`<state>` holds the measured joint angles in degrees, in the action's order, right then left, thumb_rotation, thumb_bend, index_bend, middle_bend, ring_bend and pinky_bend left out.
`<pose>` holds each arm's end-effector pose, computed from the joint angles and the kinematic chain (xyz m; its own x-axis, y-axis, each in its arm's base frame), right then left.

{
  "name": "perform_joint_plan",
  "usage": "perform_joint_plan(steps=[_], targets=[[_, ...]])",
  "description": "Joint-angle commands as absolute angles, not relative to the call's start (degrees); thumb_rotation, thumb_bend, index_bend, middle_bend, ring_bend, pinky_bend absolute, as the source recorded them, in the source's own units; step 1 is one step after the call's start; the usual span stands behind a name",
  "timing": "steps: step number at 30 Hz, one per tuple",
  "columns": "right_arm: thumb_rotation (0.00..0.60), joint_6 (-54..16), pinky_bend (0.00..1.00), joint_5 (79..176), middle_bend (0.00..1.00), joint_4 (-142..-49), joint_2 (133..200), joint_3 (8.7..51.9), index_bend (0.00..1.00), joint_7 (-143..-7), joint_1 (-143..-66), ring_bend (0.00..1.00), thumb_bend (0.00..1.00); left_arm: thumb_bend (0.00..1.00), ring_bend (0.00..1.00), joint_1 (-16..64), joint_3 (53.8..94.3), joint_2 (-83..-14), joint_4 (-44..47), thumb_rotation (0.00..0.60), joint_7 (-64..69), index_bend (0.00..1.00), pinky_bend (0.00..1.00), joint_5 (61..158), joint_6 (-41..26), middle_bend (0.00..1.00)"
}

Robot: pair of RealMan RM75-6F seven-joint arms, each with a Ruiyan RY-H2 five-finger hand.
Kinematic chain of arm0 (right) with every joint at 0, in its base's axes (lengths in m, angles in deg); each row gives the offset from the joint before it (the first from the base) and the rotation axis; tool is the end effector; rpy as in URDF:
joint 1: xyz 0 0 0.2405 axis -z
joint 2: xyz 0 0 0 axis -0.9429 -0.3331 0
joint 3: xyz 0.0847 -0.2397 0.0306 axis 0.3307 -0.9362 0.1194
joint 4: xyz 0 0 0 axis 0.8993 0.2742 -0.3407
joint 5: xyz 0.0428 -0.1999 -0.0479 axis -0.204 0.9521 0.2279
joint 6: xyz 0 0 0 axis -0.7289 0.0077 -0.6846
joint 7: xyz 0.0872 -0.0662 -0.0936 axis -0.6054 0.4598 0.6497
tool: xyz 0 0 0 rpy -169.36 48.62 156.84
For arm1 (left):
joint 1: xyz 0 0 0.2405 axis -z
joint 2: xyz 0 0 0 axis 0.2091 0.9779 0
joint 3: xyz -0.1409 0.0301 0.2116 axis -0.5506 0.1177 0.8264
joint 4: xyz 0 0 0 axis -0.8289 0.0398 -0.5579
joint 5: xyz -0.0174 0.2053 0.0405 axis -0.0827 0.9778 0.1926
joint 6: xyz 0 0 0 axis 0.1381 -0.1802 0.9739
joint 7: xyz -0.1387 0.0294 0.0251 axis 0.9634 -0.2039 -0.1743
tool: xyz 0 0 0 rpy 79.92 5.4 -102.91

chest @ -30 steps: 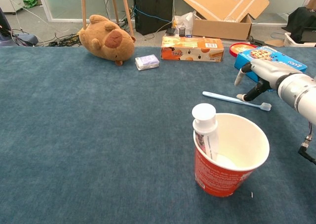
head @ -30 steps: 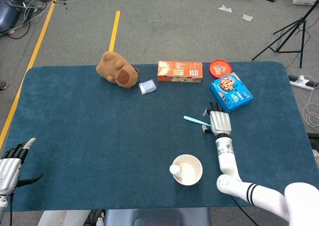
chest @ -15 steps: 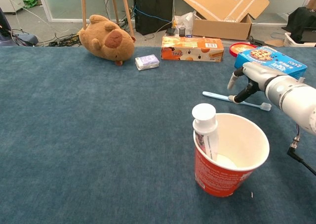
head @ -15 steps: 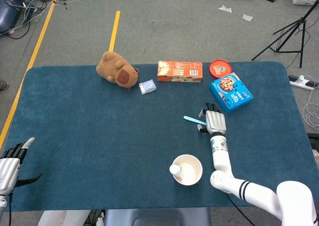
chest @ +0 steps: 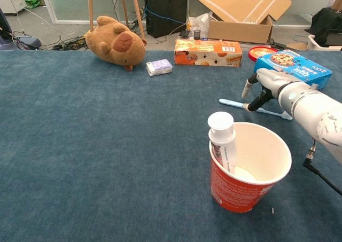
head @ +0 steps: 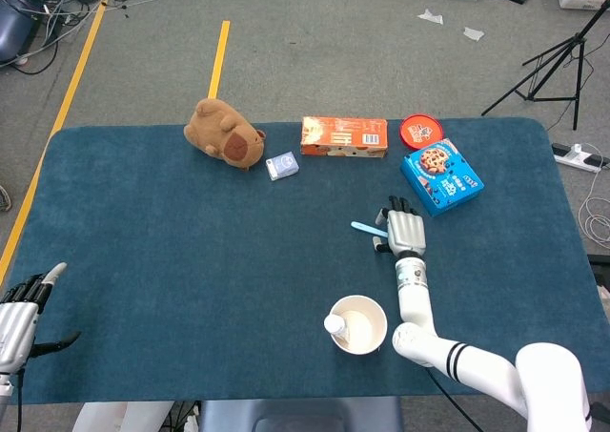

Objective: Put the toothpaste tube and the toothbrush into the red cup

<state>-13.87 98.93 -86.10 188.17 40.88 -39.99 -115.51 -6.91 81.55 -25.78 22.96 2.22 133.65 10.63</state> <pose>-0.1900 -0.3876 -0.0511 0.3088 -0.2806 0.9088 -0.9212 0.1496 0.3592 -0.3161 0.1742 0.1685 0.4414 0.0808 0.8936 0.8966 -0.0018 -0.4428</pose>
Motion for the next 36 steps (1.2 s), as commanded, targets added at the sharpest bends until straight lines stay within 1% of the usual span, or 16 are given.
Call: perform_joint_plan(steps=[1, 26, 31, 36], targets=[[0.6, -13.99, 0.19, 98.96, 0.1, -85.34, 188.7, 40.92, 0.43, -39.71, -115.78, 0.0, 0.27, 0.0, 0.17, -6.93, 81.52, -25.73, 22.97, 0.6, 2.31, 0.06, 0.23, 133.63, 10.66, 0.19], [0.6, -13.8, 0.19, 99.41, 0.1, -81.49, 189.88, 40.3, 0.45, -37.56, -115.37, 0.0, 0.28, 0.0, 0.17, -6.94, 81.53, -25.7, 23.05, 0.6, 2.28, 0.06, 0.23, 133.63, 10.62, 0.19], [0.6, -13.63, 0.19, 99.72, 0.1, -81.11, 189.98, 40.14, 0.45, -37.15, -115.23, 0.0, 0.28, 0.0, 0.17, -6.93, 81.51, -25.7, 23.06, 0.6, 2.29, 0.1, 0.23, 133.61, 10.61, 0.19], [0.6, -13.72, 0.19, 100.58, 0.09, -81.07, 189.97, 39.52, 0.45, -36.72, -114.92, 0.0, 0.28, 0.0, 0.17, -6.92, 81.49, -25.69, 23.04, 0.6, 2.29, 0.11, 0.23, 133.52, 10.54, 0.19]])
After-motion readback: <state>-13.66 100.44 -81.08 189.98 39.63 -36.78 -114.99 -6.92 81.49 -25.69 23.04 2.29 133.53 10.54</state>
